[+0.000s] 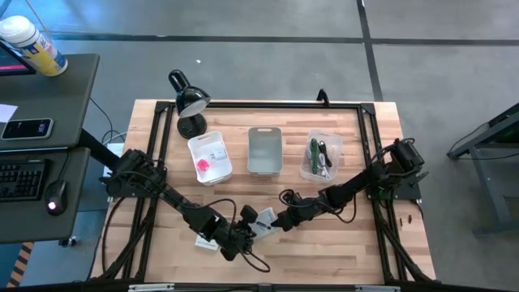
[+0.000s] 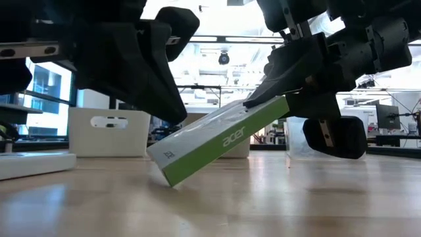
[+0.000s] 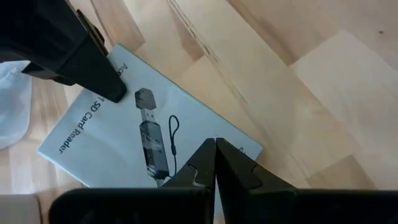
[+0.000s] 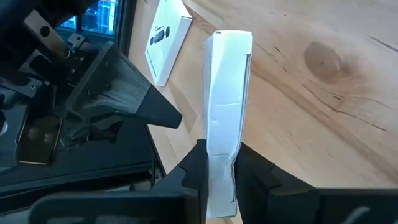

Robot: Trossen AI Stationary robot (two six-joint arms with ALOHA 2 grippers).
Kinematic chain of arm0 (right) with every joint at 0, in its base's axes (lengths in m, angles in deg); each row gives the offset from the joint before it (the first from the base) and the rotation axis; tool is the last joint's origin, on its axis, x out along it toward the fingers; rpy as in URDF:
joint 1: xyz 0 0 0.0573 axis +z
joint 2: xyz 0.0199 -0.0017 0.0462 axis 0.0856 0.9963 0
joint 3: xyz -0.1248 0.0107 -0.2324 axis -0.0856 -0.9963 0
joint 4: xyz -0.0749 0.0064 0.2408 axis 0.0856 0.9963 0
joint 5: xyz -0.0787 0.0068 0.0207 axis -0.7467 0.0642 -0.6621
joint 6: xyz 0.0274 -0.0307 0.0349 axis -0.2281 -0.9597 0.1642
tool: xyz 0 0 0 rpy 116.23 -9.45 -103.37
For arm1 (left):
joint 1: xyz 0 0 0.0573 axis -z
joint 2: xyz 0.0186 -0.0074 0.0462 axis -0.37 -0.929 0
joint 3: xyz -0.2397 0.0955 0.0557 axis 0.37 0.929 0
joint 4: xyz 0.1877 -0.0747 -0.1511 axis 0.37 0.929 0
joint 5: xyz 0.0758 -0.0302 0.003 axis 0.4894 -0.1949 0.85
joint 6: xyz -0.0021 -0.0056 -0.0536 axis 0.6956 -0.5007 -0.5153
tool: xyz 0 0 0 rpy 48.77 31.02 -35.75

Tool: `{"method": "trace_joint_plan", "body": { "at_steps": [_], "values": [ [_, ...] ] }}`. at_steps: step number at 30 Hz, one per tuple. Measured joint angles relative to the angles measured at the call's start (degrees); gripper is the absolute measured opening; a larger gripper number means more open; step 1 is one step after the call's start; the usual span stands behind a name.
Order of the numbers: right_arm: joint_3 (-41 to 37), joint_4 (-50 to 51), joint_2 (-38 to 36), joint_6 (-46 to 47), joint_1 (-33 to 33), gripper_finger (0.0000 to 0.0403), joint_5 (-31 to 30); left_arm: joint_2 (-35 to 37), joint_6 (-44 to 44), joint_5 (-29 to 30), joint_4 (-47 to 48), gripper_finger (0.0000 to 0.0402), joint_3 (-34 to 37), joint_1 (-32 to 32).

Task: Pick and place items into bin
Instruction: Put the right white card reader box into the gray bin

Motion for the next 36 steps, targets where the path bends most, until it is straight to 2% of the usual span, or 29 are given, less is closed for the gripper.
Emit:
{"method": "trace_joint_plan", "body": {
  "at_steps": [20,25,31,36],
  "values": [
    [0.00,-0.38,-0.08,0.02,0.00,0.0044,-0.04,0.02,-0.46,0.07,-0.04,0.0001,0.00,0.07],
    [-0.02,0.76,-2.25,-1.10,0.00,0.0051,-0.07,0.02,-0.46,-0.04,-0.07,0.0001,0.00,0.07],
    [-0.02,7.11,-6.97,-2.91,-0.19,0.0042,-1.99,0.04,-0.37,-0.63,1.42,0.0001,-1.48,0.11],
    [-0.07,16.66,-12.41,-3.98,-0.87,0.0056,-3.81,0.09,2.69,-0.94,5.25,0.0001,-5.49,0.13]
  ]
}}
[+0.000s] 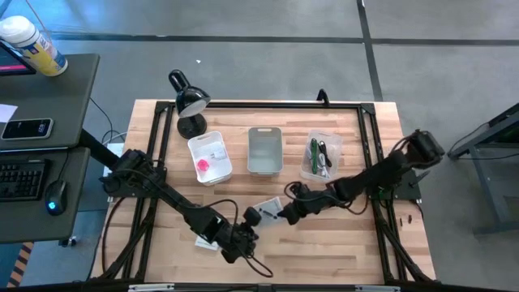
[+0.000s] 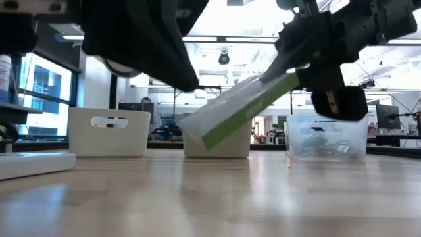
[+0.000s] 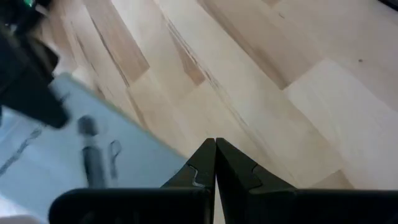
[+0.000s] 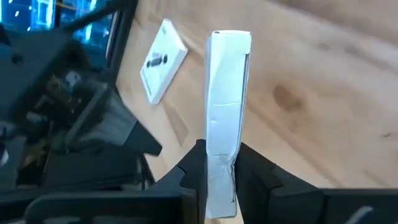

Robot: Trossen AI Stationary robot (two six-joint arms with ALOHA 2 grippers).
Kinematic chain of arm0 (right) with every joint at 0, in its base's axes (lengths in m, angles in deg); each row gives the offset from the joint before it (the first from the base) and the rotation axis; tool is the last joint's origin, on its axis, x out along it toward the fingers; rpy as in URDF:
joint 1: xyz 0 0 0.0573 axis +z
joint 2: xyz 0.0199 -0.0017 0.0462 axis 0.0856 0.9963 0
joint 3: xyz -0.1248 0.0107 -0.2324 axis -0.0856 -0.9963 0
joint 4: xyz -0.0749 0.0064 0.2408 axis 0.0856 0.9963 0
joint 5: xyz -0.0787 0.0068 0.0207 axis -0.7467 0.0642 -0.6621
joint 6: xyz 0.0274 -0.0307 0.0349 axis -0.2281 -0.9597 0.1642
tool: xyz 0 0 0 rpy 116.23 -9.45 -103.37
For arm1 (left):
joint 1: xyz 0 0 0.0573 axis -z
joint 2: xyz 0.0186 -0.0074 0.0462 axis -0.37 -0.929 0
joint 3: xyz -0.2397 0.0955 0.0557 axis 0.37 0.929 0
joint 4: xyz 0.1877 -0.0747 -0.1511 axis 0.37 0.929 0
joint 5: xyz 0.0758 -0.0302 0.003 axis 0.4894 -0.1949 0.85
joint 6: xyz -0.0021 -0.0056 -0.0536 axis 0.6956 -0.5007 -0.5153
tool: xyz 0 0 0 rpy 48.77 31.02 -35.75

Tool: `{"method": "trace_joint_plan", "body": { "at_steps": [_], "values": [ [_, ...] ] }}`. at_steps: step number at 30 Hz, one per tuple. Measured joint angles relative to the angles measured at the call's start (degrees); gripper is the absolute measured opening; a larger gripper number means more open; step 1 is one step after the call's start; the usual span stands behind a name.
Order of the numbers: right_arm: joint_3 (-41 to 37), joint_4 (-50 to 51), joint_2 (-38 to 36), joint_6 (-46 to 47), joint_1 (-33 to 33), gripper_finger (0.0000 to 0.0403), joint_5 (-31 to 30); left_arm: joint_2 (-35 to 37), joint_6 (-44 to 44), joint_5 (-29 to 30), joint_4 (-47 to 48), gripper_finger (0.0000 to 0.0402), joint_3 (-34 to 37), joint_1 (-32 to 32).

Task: Pick and place items into bin
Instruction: Put the right white card reader box into the gray bin

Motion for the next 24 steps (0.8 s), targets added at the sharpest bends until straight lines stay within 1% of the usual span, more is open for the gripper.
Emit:
{"method": "trace_joint_plan", "body": {
  "at_steps": [5,9,11,15,19,24],
  "values": [
    [0.00,8.06,-7.12,-2.11,-0.93,0.0042,-3.91,0.02,1.50,-0.01,4.22,0.0001,-2.25,0.00],
    [0.00,13.89,-13.83,-4.28,-1.94,0.0042,-8.65,0.02,0.01,-0.20,7.47,0.0001,-2.31,0.12],
    [0.00,17.07,-17.11,-4.87,-2.57,0.0050,-11.04,0.02,-0.65,-0.24,8.71,0.0001,-2.31,0.17],
    [0.00,23.24,-22.68,-4.99,-4.17,0.0052,-17.24,0.02,-2.44,-0.06,10.25,0.0001,-2.31,0.96],
    [0.00,24.50,-25.45,-7.48,-6.38,0.0041,-22.28,0.02,-3.93,0.71,10.58,0.0001,-2.31,2.02],
    [0.02,24.12,-25.84,-9.07,-9.99,0.0045,-23.66,0.03,-5.20,2.03,11.91,0.0001,-2.27,3.14]
  ]
}}
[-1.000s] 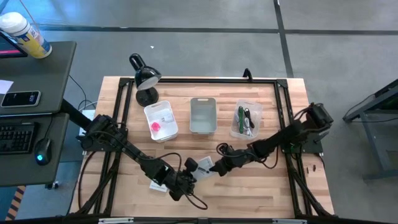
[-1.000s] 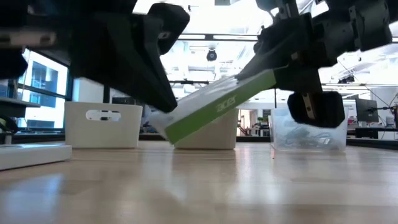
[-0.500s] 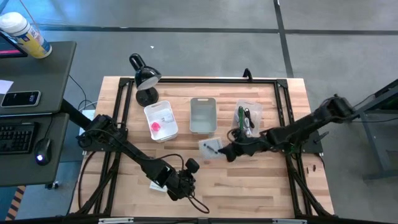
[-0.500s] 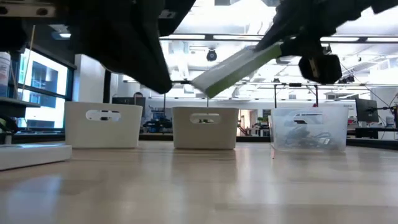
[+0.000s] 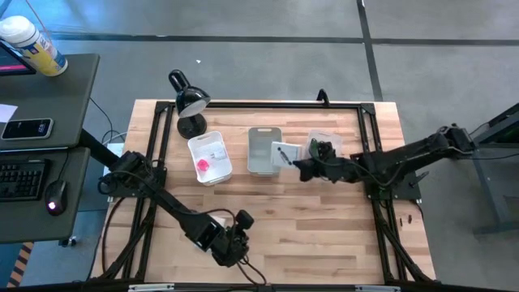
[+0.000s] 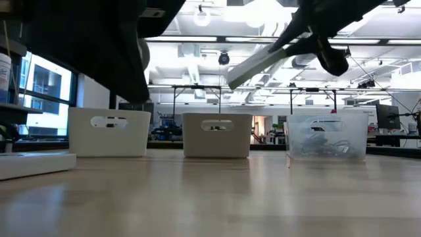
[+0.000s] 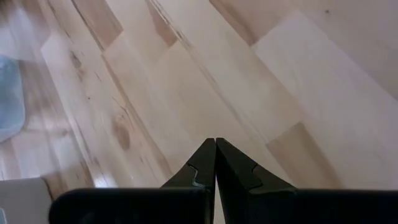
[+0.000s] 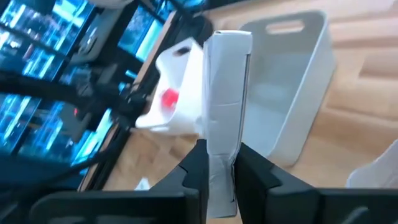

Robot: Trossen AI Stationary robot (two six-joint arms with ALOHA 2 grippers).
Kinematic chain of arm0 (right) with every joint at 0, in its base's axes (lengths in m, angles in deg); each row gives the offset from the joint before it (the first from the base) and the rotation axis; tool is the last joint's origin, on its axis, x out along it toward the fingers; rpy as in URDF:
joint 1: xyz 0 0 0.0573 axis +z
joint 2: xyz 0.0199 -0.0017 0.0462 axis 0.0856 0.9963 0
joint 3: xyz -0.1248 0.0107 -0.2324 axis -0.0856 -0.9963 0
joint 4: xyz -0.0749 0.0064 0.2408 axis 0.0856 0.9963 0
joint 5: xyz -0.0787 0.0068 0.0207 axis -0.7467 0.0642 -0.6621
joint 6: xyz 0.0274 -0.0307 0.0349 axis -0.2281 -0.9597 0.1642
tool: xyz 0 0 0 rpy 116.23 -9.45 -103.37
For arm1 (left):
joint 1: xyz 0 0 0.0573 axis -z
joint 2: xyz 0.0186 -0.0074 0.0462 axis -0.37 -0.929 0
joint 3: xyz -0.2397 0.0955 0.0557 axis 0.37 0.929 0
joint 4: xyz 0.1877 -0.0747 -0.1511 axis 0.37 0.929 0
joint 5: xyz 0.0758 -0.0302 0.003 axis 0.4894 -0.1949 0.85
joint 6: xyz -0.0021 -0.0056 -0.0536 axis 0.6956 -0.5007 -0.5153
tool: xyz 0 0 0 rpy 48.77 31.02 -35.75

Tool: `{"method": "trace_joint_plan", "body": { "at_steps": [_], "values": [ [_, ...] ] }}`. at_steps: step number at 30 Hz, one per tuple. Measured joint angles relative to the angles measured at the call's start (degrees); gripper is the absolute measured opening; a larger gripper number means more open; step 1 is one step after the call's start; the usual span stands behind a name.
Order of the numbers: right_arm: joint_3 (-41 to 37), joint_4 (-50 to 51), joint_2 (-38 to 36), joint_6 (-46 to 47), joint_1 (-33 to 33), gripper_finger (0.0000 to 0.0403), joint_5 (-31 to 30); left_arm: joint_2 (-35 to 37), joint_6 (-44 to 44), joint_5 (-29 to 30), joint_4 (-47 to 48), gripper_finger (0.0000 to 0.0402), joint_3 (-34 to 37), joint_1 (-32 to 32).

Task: Pick and place items into bin
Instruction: Put the right white card reader box into the gray bin

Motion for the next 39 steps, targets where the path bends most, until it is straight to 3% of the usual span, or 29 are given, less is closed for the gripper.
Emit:
{"method": "trace_joint_plan", "body": {
  "at_steps": [9,16,22,30,34,39],
  "values": [
    [0.00,-5.17,2.40,-3.38,-4.24,0.0041,-3.96,-0.01,-4.60,2.04,2.22,0.0001,0.02,-0.03],
    [0.02,-9.17,6.82,-3.34,-6.54,0.0055,-3.48,-0.01,-8.28,3.17,2.08,0.0001,0.02,-0.01],
    [0.02,-13.71,11.41,-3.36,-7.48,0.0041,-2.40,-0.01,-10.73,4.42,2.06,0.0001,0.02,0.69],
    [0.02,-17.26,16.06,-1.95,-9.76,0.0056,2.87,-0.01,-11.76,4.61,2.43,0.0001,0.02,1.50],
    [0.17,-19.81,17.29,-2.44,-10.55,0.0043,3.67,-0.03,-12.39,4.80,2.72,0.0001,0.02,1.50],
    [4.78,-15.20,18.82,-5.33,-12.93,0.0045,7.76,-0.03,-12.70,4.90,3.44,0.0001,0.02,1.47]
  ]
}}
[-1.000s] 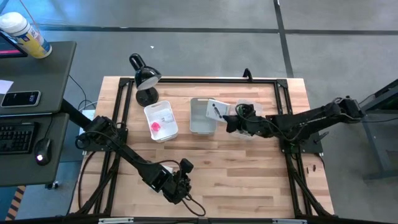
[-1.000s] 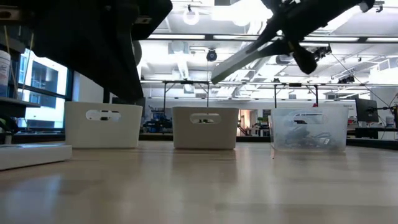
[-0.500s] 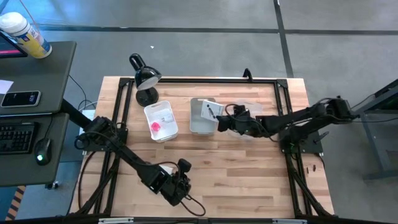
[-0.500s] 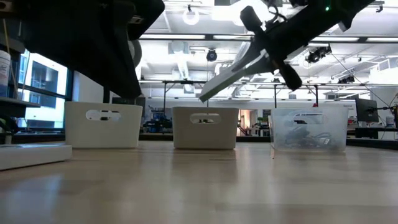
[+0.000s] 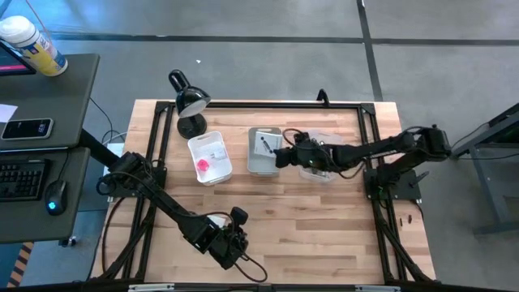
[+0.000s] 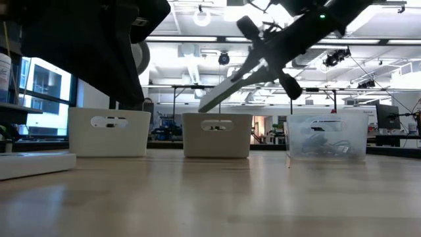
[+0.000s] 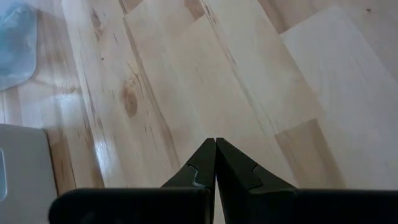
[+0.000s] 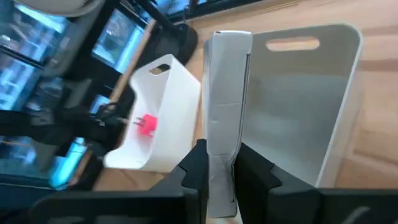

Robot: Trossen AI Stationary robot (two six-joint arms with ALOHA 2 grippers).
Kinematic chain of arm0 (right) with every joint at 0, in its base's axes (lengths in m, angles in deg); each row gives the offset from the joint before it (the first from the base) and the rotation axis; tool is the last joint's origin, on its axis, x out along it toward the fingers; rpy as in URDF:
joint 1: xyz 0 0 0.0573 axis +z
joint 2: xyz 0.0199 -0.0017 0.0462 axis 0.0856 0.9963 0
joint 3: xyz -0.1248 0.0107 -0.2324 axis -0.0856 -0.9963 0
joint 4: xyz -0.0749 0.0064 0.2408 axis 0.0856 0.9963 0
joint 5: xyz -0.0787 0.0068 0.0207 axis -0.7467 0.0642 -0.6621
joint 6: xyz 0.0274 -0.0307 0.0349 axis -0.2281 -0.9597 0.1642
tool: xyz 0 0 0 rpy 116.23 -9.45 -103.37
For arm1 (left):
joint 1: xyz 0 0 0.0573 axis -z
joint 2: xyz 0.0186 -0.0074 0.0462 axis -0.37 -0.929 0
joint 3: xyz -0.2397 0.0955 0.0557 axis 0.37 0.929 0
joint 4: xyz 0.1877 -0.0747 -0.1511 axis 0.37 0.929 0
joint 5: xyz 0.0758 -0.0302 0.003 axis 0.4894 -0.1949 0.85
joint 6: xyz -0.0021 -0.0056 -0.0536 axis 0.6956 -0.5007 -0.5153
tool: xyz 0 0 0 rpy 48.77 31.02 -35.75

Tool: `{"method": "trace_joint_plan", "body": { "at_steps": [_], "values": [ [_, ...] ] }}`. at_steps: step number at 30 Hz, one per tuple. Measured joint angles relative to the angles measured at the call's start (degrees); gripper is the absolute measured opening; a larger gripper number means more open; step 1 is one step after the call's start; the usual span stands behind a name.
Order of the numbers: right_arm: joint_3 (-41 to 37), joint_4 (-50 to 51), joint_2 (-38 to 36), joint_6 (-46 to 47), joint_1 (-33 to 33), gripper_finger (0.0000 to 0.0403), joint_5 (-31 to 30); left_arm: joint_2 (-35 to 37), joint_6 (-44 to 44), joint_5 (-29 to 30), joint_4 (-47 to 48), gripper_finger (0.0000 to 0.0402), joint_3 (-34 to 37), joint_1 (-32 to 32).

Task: Pick and place items into bin
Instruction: Put the right white card reader box into the gray bin

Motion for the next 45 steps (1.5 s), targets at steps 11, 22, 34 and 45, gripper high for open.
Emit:
{"method": "trace_joint_plan", "body": {
  "at_steps": [11,22,34,45],
  "values": [
    [16.48,20.19,6.83,-6.92,-6.10,0.0042,6.36,-0.02,-0.30,0.89,1.05,0.0001,0.00,0.39],
    [19.83,25.47,11.38,-4.57,-7.05,0.0061,10.02,-0.04,-2.06,2.99,3.34,0.0001,0.00,1.16],
    [19.81,25.49,11.45,-4.15,-7.06,0.0075,10.50,-0.04,-2.11,4.09,3.31,0.0001,0.00,1.01],
    [19.81,25.46,11.45,-3.09,-7.06,0.0097,10.32,-0.04,-2.02,4.09,3.31,0.0001,0.00,1.01]
  ]
}}
